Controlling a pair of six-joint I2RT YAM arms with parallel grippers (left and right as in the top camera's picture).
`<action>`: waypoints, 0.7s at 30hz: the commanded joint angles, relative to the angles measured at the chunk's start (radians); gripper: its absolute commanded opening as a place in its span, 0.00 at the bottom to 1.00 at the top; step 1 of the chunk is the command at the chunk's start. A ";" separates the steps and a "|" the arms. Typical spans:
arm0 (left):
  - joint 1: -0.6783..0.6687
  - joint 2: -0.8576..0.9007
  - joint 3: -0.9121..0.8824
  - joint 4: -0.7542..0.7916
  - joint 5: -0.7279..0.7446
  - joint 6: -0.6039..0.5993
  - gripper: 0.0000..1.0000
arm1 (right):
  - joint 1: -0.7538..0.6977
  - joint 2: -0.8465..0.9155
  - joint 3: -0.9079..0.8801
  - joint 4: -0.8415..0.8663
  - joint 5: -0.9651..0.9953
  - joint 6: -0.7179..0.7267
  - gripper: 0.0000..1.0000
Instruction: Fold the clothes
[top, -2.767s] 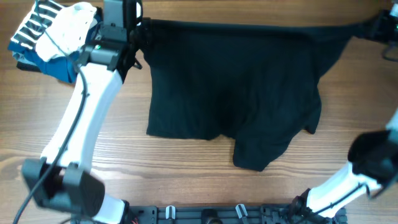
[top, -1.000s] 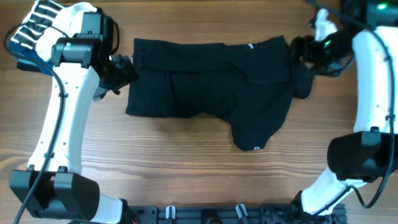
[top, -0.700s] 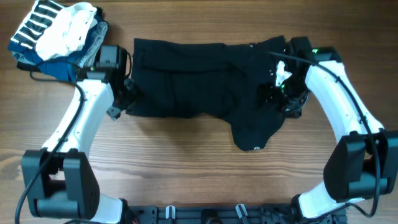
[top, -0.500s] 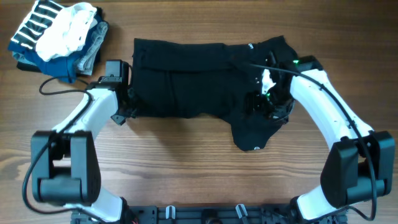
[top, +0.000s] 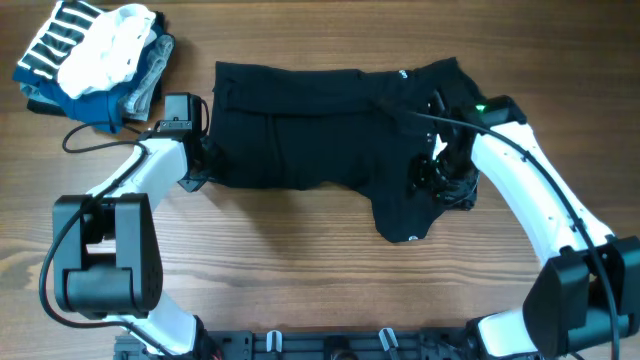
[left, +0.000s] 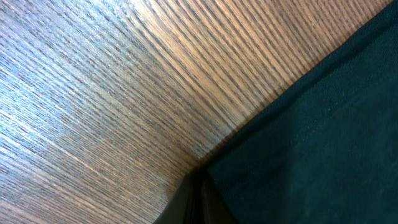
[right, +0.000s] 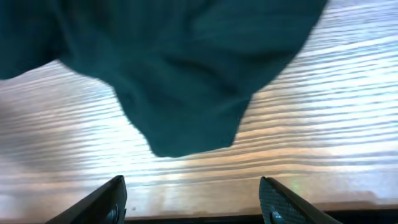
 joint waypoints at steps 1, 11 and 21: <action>0.005 0.035 -0.017 -0.005 0.015 0.005 0.04 | -0.005 -0.013 -0.104 0.057 0.053 0.064 0.67; 0.005 0.033 -0.017 -0.006 0.014 0.006 0.04 | -0.005 -0.012 -0.459 0.491 -0.132 0.134 0.44; 0.005 -0.267 0.032 -0.211 -0.046 0.062 0.04 | -0.183 -0.225 -0.319 0.317 -0.100 -0.047 0.04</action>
